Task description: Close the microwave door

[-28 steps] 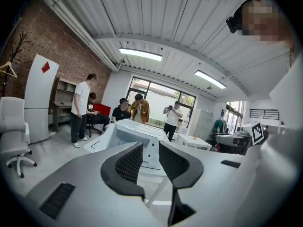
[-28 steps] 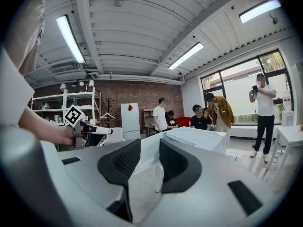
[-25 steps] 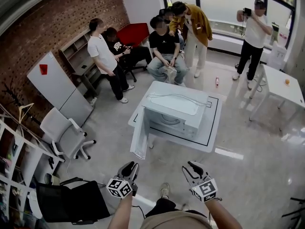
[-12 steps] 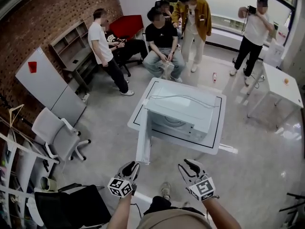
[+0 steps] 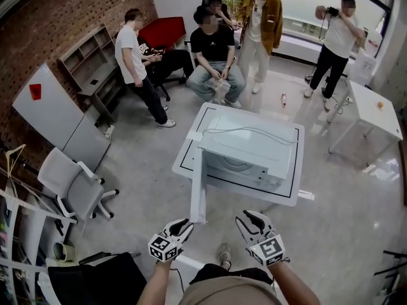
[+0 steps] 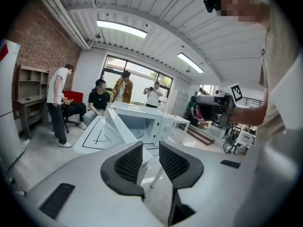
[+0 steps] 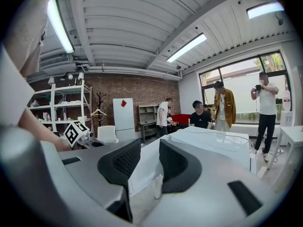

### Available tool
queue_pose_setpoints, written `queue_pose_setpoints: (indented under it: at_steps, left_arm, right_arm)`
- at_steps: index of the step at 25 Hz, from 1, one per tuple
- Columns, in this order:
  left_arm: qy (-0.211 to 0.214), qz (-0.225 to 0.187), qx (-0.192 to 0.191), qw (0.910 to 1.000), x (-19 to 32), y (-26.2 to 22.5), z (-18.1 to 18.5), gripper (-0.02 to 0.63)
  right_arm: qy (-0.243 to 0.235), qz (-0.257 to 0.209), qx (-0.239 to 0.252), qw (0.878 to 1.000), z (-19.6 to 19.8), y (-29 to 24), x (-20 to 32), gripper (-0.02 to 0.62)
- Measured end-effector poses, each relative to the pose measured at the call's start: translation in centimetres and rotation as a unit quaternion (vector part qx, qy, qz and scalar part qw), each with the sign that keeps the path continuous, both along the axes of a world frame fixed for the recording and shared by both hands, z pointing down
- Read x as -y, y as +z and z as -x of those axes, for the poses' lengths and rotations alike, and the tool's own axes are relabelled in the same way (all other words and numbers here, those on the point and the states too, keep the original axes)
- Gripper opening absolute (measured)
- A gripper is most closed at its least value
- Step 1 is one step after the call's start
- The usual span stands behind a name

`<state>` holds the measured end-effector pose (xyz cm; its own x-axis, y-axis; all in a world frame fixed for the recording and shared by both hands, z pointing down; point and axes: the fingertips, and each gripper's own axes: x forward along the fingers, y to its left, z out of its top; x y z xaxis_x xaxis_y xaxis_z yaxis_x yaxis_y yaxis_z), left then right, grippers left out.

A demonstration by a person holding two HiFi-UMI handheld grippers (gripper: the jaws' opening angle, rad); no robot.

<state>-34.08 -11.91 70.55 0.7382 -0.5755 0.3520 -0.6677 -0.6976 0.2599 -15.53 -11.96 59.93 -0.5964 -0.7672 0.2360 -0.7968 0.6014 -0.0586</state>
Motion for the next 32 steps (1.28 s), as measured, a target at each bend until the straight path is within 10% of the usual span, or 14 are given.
queue_pose_setpoints:
  at_steps: [12, 32]
  left_arm:
    - [0.069, 0.007, 0.016, 0.9975, 0.1, 3.2, 0.0, 0.102]
    - [0.060, 0.046, 0.034, 0.9966, -0.2, 4.2, -4.7, 0.123]
  right_arm:
    - [0.018, 0.005, -0.018, 1.000, 0.2, 0.5, 0.2, 0.126]
    - [0.011, 0.010, -0.002, 1.000, -3.4, -0.3, 0.0, 0.124]
